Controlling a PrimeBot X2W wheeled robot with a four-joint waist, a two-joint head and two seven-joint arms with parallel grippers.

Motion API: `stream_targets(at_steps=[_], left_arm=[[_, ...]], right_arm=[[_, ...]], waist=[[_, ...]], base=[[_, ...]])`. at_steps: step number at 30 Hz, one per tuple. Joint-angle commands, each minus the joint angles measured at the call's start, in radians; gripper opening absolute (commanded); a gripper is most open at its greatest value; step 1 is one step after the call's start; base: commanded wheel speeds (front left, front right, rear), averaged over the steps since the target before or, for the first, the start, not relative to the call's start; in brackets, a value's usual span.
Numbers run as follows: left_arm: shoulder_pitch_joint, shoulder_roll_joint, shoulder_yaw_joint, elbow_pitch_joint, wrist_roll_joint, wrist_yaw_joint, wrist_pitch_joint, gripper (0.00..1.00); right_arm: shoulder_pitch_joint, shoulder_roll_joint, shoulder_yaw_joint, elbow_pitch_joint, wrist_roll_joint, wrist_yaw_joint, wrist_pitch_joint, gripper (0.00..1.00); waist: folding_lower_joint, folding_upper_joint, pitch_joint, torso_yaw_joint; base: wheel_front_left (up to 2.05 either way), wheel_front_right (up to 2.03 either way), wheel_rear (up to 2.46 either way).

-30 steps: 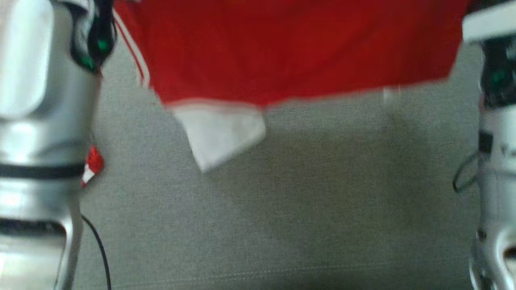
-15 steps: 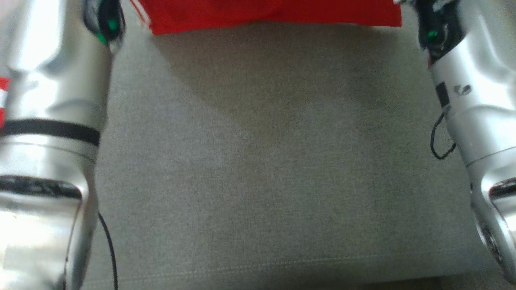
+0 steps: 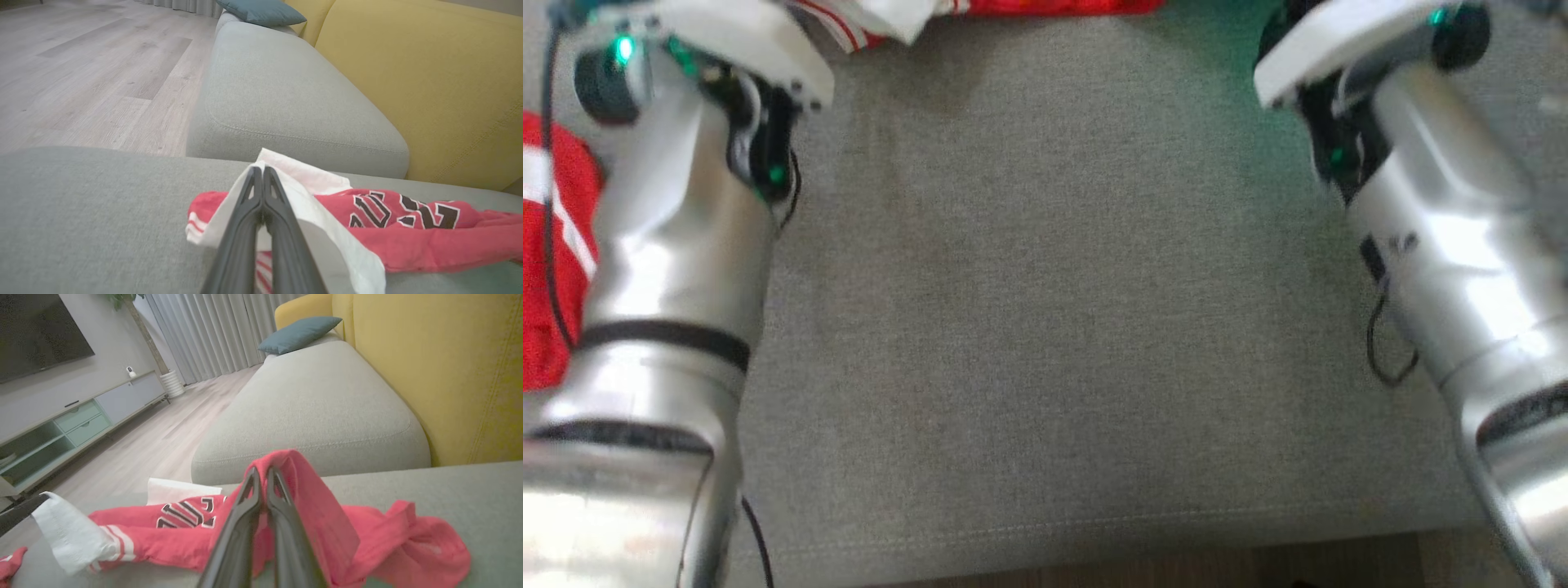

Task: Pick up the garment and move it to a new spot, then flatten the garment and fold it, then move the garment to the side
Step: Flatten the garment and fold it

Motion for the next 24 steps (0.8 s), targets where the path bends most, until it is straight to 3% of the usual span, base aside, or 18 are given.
stream_targets(at_steps=[1,5,14,18,24], left_arm=[[0.039,0.050,0.031,-0.053,0.005,0.002,-0.005,0.00],[0.183,0.057,0.061,-0.160,0.013,-0.007,-0.005,0.00],[0.602,0.074,0.087,-0.470,0.032,-0.007,-0.005,0.00],[0.791,0.094,0.086,-0.652,0.026,0.027,0.048,0.00],[1.079,0.104,0.088,-0.991,0.009,0.121,0.204,0.00]], right_arm=[[0.062,-0.009,0.007,-0.053,0.011,0.007,-0.013,0.00],[0.209,-0.066,0.024,-0.144,0.016,0.007,-0.013,0.00],[0.585,-0.156,-0.066,-0.327,0.027,0.007,-0.013,0.00],[0.712,-0.171,-0.105,-0.371,0.030,0.007,0.023,0.00],[0.877,-0.191,-0.198,-0.454,-0.008,0.007,0.125,0.00]], waist=[[-0.0003,0.0000,-0.021,0.002],[-0.0003,0.0000,-0.062,0.018],[-0.0003,0.0000,-0.197,0.046],[-0.0003,0.0000,-0.245,0.045],[-0.0003,0.0000,-0.307,0.049]], base=[[0.00,0.00,0.00],[0.00,0.00,0.00],[0.00,0.00,0.00],[0.00,0.00,0.00],[0.00,0.00,0.00]])
